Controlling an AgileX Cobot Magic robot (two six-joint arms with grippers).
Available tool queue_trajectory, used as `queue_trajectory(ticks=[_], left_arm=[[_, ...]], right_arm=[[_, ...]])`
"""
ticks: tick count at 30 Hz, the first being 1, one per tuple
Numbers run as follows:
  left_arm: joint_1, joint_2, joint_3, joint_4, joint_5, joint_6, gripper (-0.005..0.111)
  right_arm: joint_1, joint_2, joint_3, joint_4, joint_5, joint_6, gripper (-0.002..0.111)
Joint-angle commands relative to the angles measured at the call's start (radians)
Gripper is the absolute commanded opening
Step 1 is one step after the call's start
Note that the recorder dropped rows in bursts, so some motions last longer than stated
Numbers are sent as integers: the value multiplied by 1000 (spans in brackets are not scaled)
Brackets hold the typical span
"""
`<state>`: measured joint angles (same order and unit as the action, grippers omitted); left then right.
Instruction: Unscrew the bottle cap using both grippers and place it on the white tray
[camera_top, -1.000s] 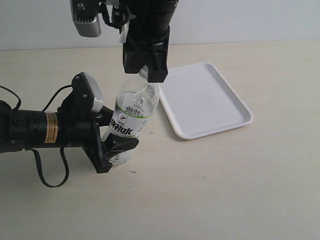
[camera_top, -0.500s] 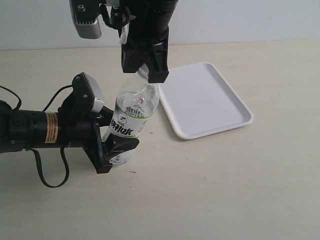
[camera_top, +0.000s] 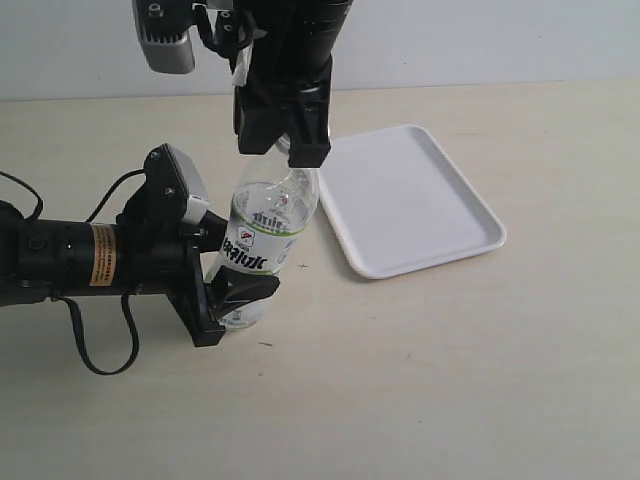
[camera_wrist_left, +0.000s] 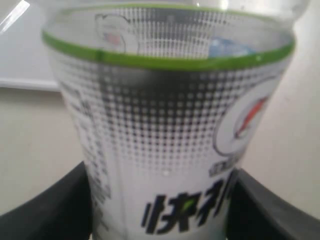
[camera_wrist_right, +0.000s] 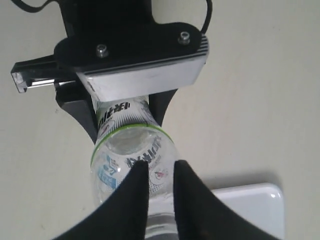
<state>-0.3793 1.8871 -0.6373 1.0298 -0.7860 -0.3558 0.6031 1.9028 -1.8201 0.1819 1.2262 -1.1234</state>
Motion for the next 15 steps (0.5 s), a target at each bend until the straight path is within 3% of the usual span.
queue_trajectory(ticks=[1,11,15], left_arm=[[-1,-8,-5,-15,-46,3,0],[-1,-8,-5,-15,-63,10,0],[-1,-8,-5,-15,-68,12,0]], right_arm=[[1,-6,-1,37,-34,2,28],[1,-53,-1,222,-195,31,37],[1,-111,-1,210,-308,264,37]])
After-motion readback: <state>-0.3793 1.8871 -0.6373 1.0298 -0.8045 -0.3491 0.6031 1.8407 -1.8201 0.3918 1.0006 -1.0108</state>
